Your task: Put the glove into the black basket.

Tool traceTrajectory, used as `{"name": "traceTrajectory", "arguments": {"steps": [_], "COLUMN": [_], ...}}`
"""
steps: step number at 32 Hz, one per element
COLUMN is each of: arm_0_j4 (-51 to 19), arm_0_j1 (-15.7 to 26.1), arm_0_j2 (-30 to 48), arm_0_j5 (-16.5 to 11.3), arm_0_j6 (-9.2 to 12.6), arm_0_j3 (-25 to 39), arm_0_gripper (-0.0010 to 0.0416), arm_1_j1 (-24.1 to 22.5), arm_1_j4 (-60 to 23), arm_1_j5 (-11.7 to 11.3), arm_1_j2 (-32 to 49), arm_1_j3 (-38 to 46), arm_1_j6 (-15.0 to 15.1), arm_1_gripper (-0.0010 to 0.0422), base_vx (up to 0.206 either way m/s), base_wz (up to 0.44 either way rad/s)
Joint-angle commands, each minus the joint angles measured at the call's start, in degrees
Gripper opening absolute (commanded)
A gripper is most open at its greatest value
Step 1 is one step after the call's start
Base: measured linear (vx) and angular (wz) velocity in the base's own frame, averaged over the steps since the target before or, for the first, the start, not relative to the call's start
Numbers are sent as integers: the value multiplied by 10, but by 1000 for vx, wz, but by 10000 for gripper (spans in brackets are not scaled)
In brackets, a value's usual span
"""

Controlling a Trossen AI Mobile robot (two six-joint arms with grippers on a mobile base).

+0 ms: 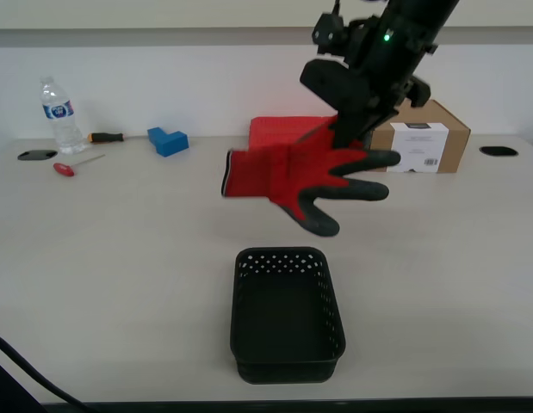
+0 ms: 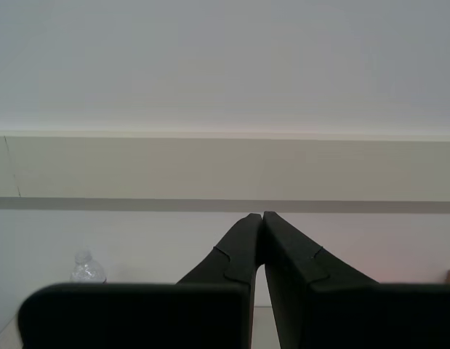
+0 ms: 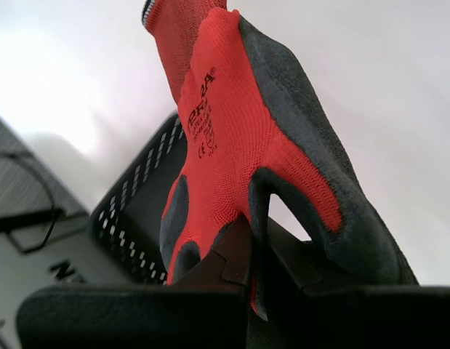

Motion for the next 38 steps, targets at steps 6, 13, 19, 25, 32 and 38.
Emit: {"name": "traceTrajectory", "arguments": {"steps": [6,13,19,25,32,38], "arm_0_j4": [2,30,34,42,46,45], "arm_0_j1": [18,28,30,32,33,36], "arm_0_j2": [118,200,270,303,302,303], "arm_0_j5": [-114,-125,-124,-105,-98,-109], "arm_0_j6": [-3,-16,-33,-46,-42,-10], "arm_0_j3": [0,1,38,75,88,85], "arm_0_gripper": [-1,-1,-1,-1,0,5], "arm_1_j1": [0,0,0,0,0,0], "arm_1_j4": [4,3,3,3,3,3], "arm_1_j5": [0,-1,-1,-1,-1,-1], "arm_1_j2": [0,0,0,0,0,0], "arm_1_j3": [0,0,0,1,0,0], "arm_1_j6": [0,0,0,0,0,0], "arm_1_gripper": [0,0,0,0,0,0], "base_vx": [0,0,0,0,0,0], "base_wz": [0,0,0,0,0,0]}}
